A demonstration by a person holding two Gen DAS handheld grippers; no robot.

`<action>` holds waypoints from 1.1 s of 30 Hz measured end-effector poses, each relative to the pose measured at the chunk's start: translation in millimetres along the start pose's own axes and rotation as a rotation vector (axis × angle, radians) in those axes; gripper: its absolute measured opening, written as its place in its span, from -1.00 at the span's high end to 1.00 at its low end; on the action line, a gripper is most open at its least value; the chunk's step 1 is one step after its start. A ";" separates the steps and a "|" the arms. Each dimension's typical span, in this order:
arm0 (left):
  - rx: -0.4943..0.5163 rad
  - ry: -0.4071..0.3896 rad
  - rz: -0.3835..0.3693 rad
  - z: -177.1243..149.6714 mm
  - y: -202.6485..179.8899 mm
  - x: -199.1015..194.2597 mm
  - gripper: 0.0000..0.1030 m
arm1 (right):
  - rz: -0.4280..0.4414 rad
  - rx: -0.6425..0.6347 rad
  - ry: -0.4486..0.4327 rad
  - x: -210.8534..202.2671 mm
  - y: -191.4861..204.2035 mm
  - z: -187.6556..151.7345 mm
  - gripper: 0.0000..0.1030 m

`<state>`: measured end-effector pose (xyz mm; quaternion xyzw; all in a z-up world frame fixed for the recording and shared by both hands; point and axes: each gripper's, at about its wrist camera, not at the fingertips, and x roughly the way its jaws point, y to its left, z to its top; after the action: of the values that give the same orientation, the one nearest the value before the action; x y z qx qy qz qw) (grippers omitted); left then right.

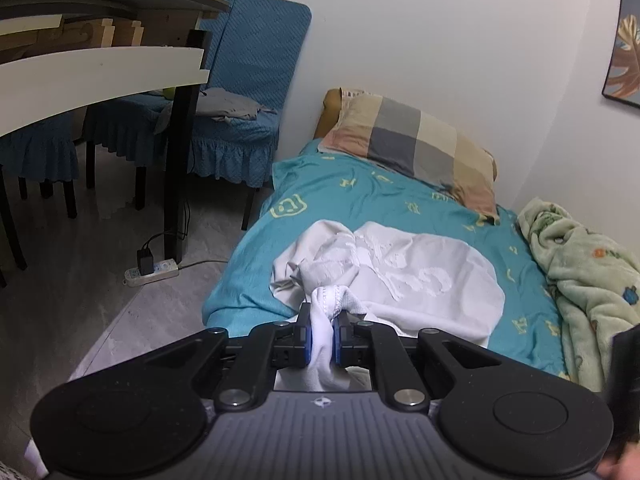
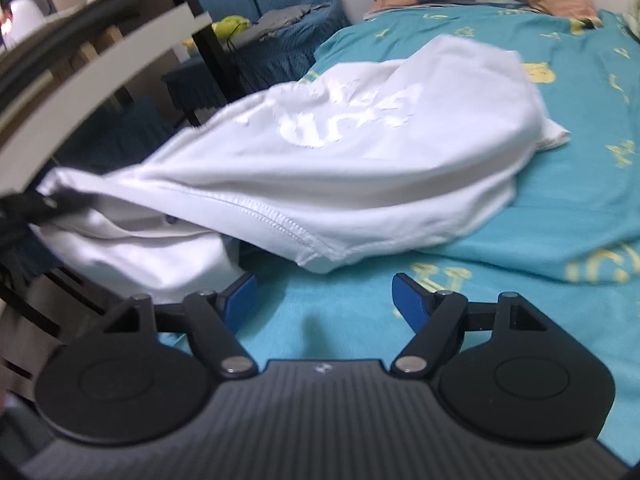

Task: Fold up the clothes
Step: 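Hold the shirt with the left gripper while the right gripper grasps another edge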

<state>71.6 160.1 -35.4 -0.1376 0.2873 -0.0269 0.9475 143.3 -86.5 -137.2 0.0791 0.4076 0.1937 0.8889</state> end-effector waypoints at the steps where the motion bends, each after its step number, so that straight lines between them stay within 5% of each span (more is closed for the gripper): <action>1: -0.007 -0.003 -0.003 0.1 1.1 3.2 0.79 | -0.006 0.001 -0.007 8.4 1.1 -1.0 -0.47; 6: -0.038 -0.018 -0.021 3.0 7.0 21.0 0.79 | -0.030 0.046 -0.089 24.6 -4.6 -3.8 -0.29; 15: 0.035 0.021 -0.090 -7.5 -7.5 33.7 0.80 | -0.105 0.217 -0.251 -15.9 -29.4 19.9 0.69; 21: 0.141 0.067 -0.141 -21.7 -30.7 37.4 0.79 | -0.182 0.280 -0.281 -53.0 -41.4 26.3 0.84; 29: 0.221 0.139 -0.179 -41.1 -51.9 43.1 0.80 | -0.132 0.501 -0.017 -61.8 -97.1 8.1 0.80; 33: 0.228 0.110 -0.199 -42.1 -57.0 33.1 0.80 | -0.089 0.492 0.017 -71.2 -99.6 4.2 0.79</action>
<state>77.6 90.7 -71.0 -0.0552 0.3187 -0.1606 0.9325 132.2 -206.4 -114.7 0.2733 0.4532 0.0499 0.8470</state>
